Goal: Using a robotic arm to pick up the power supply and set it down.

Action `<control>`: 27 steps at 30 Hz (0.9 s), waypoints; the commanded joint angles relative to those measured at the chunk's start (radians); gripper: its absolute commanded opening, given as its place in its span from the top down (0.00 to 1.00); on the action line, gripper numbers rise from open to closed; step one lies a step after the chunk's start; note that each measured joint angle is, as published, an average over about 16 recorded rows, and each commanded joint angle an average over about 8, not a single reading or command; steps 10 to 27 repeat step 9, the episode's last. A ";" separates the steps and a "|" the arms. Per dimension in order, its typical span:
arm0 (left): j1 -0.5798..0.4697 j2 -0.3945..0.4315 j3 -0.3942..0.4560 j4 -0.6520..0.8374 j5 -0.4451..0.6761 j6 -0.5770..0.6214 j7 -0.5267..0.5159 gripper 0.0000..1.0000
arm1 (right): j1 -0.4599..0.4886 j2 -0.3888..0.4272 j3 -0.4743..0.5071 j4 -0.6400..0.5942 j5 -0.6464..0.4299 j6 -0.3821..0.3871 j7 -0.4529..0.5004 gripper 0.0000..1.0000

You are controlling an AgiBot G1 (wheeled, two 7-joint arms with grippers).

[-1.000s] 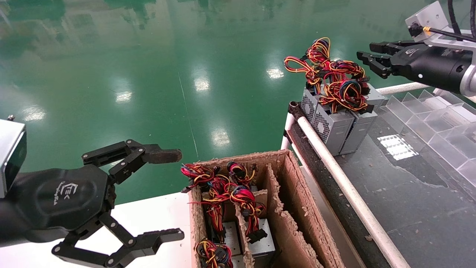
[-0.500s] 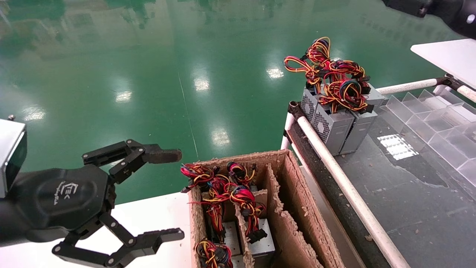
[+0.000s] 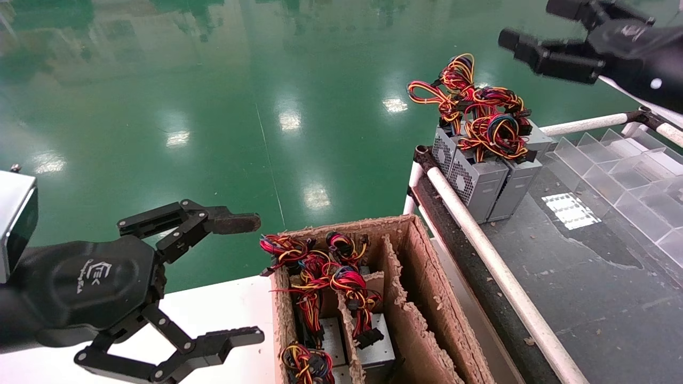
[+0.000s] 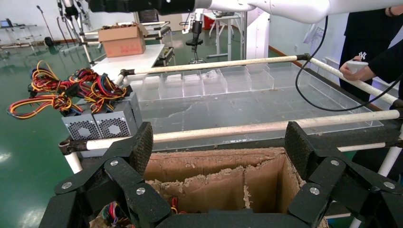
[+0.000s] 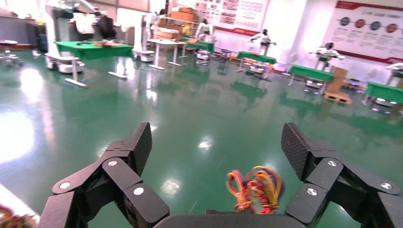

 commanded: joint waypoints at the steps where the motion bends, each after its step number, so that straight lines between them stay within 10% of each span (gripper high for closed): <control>1: 0.000 0.000 0.000 0.000 0.000 0.000 0.000 0.00 | -0.028 0.011 0.004 0.043 0.012 -0.012 0.014 0.00; 27: 0.000 0.000 0.000 0.000 0.000 0.000 0.000 0.00 | -0.119 0.047 0.017 0.180 0.051 -0.051 0.060 0.00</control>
